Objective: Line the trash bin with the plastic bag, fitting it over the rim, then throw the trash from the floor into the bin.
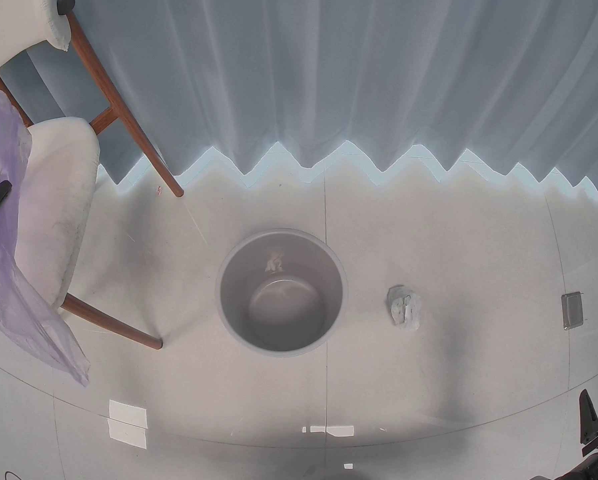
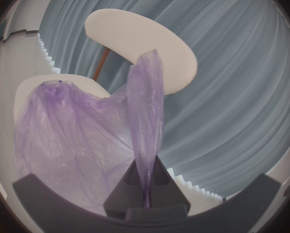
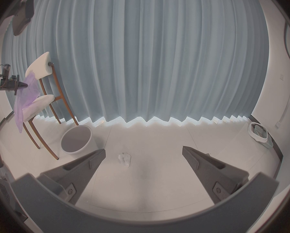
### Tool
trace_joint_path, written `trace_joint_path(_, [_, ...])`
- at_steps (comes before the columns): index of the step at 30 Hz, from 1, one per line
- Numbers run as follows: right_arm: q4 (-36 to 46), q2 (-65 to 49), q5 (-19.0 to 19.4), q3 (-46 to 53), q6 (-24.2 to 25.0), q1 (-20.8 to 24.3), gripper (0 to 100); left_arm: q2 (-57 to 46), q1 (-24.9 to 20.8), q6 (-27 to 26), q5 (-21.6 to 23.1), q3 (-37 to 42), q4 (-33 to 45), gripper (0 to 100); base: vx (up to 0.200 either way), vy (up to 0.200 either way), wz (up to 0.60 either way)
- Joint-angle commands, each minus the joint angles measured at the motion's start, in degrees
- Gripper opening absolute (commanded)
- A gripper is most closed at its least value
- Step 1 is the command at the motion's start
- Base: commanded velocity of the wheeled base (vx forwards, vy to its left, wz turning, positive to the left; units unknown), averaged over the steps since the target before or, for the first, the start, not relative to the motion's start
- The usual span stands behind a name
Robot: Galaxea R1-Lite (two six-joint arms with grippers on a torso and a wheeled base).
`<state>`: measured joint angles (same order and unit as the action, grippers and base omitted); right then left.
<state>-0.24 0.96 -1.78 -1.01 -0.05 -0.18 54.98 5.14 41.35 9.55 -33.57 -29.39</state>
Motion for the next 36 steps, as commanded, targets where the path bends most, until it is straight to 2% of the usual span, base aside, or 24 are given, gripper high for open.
trace_joint_path(1, [-0.02, -0.88, -0.07, 1.01, 0.05, 0.01, 100, -3.3, -4.88, 0.13, 10.23, 0.17, -1.28, 0, 0.0, 0.0, 0.0])
trace_joint_path(4, [-0.02, -0.88, -0.07, 1.01, 0.05, 0.01, 100, -2.68, -7.61, -0.13, 12.69, -1.41, -1.28, 0, 0.0, 0.0, 0.0])
trace_joint_path(9, [-0.11, -0.88, -0.07, 1.01, 0.05, 0.09, 100, -0.22, -16.92, -0.31, 15.77, -3.52, -1.28, 0, 0.0, 0.0, 0.0])
trace_joint_path(12, [-0.02, -0.88, -0.07, 1.01, 0.05, 0.01, 100, 1.01, -20.88, -0.31, 18.84, -3.78, -1.37, 0, 0.0, 0.0, 0.0])
trace_joint_path(16, [-0.02, -0.88, -0.07, 1.01, 0.05, 0.01, 100, 3.03, -22.55, -0.39, 24.64, -4.22, -1.37, 0, 0.0, 0.0, 0.0])
trace_joint_path(18, [-0.11, -0.88, -0.07, 1.01, 0.05, 0.01, 100, 4.87, -22.99, -0.22, 30.53, -5.36, -1.37, 0, 0.0, 0.0, 0.0])
trace_joint_path(21, [-0.11, -0.88, -0.07, 1.01, 0.05, 0.01, 100, 7.6, -22.99, -0.22, 35.1, -6.77, -1.37, 0, 0.0, 0.0, 0.0])
trace_joint_path(27, [-0.02, -0.88, 0.02, 1.01, -0.04, 0.01, 100, 12.34, -24.48, 0.05, 36.95, -11.34, -1.37, 0, 0.0, 0.0, 0.0])
trace_joint_path(32, [-0.02, -0.88, 0.02, 1.01, -0.13, 0.01, 100, 13.49, -25.1, 0.05, 37.04, -12.13, -1.37, 0, 0.0, 0.0, 0.0])
trace_joint_path(36, [-0.02, -0.88, 0.02, 1.01, -0.21, 0.01, 100, 14.45, -27.29, 0.05, 37.3, -12.13, -1.37, 0, 0.0, 0.0, 0.0])
